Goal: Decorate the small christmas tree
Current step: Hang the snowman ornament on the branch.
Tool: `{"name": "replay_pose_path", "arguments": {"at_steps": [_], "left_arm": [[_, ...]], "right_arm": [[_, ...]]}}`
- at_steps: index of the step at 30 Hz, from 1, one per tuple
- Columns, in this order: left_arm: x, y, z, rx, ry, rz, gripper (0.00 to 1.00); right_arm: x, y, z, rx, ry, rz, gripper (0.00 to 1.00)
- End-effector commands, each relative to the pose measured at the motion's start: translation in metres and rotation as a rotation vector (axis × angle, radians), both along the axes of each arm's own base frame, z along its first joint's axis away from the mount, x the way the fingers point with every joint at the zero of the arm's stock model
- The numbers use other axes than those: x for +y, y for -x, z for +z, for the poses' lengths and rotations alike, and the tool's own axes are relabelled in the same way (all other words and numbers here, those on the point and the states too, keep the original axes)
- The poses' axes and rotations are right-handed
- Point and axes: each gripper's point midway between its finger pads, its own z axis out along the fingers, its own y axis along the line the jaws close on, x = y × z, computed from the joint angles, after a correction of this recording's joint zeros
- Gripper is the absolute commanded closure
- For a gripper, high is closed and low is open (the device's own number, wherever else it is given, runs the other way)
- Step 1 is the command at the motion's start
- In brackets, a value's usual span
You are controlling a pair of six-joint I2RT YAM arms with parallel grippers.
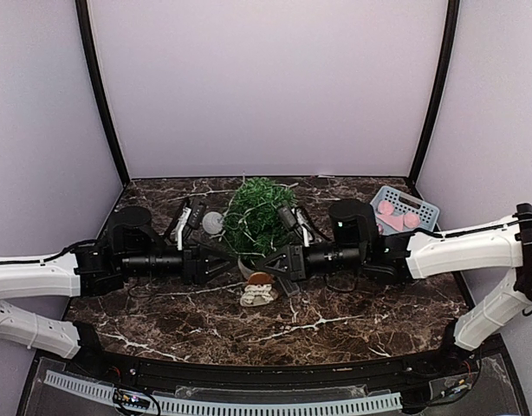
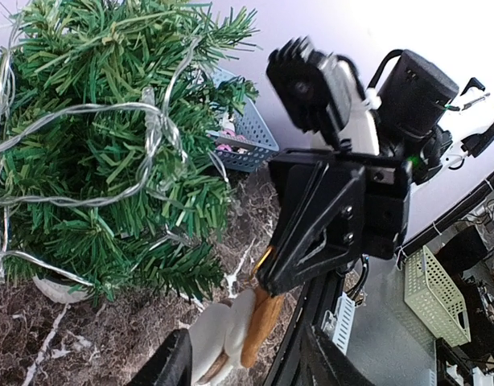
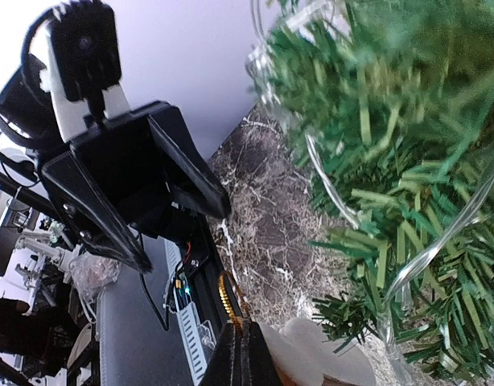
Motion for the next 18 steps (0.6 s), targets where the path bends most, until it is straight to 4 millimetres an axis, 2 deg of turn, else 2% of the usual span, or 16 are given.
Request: {"name": "replay_pose_path", "arguments": {"at_steps": [1,8,18], "left_arm": [[-0.004,-0.004,0.019,-0.036,0.042,-0.025,0.51],[-0.005,-0.013,0.036,-0.082,0.048,-0.033,0.51],[-0.009,-0.018,0.037,-0.085,0.043,-0.052,0.51]], "right_arm": [[-0.007,-0.010,0.052,-0.094,-0.047,-0.046,1.00],[-0.034,-0.022,0.081,-0.099,-0.044,-0.073,1.00],[-0.074,-0.043,0.091,-0.122,0.013,-0.066,1.00]]}}
